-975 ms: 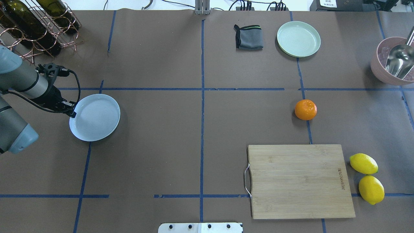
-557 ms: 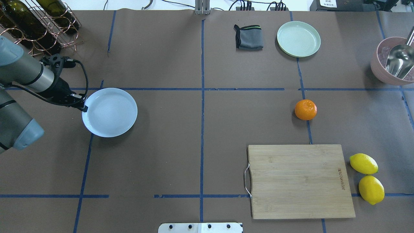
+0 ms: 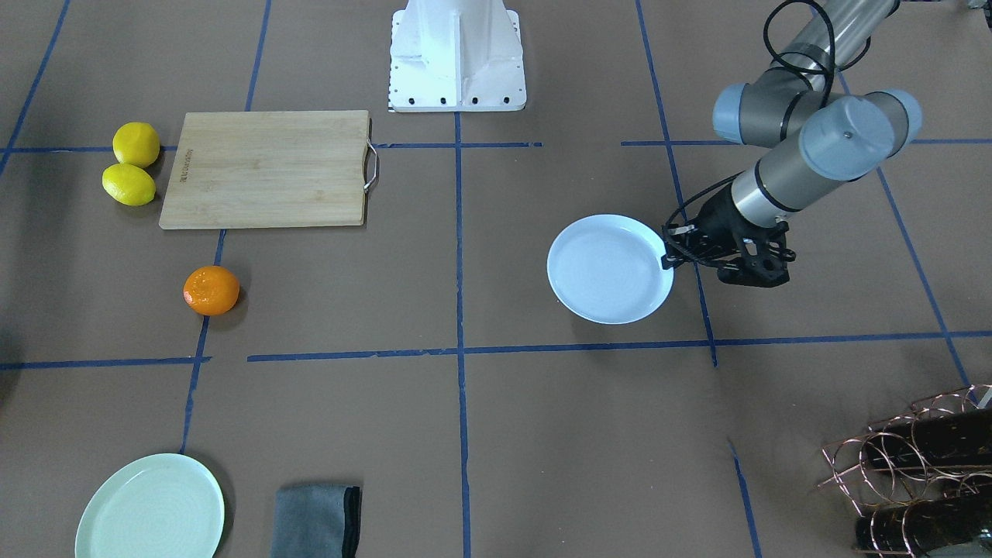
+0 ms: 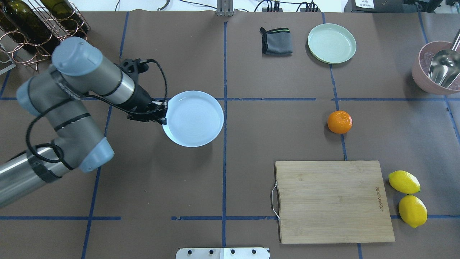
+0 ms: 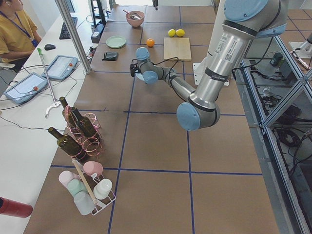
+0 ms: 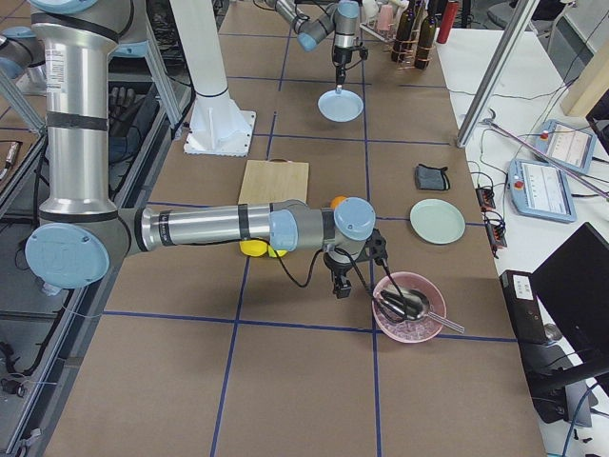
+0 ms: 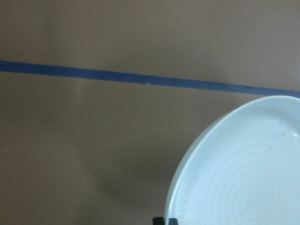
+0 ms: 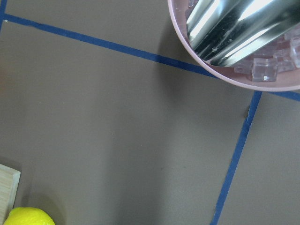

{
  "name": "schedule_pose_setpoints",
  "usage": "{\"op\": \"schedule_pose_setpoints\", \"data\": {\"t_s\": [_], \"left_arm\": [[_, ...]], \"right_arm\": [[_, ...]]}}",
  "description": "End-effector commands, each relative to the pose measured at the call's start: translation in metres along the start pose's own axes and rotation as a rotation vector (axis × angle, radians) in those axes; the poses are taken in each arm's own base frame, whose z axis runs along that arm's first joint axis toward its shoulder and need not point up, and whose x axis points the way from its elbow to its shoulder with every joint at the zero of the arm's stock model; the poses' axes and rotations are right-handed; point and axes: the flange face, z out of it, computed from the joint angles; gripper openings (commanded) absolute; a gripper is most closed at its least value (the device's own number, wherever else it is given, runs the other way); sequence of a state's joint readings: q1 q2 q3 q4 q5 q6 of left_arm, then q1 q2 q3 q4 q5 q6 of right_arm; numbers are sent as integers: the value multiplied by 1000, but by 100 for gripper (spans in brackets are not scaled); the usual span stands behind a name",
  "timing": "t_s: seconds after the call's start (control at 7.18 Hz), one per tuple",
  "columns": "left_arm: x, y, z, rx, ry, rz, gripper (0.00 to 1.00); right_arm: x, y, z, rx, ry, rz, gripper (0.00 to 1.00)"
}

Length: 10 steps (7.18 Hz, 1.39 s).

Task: Pick orange to plate
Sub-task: 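Slide the light blue plate toward the table center with the left gripper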

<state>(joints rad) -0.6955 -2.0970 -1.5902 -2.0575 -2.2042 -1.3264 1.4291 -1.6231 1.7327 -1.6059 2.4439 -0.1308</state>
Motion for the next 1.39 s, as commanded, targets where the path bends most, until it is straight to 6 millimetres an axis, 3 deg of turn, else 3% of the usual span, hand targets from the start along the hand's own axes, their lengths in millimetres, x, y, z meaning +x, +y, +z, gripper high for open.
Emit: {"op": "schedule_pose_setpoints", "data": {"t_s": [0.0,0.28,0.7,0.84,0.98,1.11,1.25], "left_arm": [[43,20,62,43,79,-11,0],[44,17,81,43,60,-13,0],[42,17,81,47,54,-20,0],[40,16,81,48,49,-25,8],[38,17,81,47,47,-26,49],[38,17,77,50,57,-23,73],[43,16,68,58,73,-21,77]], "right_arm": [[-5,-3,-4,9,1,-13,100],[-6,-4,-5,11,2,-13,100],[-7,-4,-5,11,1,-15,100],[-8,-5,-6,13,2,-16,100],[-10,-5,-7,16,2,-20,100],[-18,-15,-8,18,3,-35,100],[-33,-24,-5,13,-1,-13,100]]}}
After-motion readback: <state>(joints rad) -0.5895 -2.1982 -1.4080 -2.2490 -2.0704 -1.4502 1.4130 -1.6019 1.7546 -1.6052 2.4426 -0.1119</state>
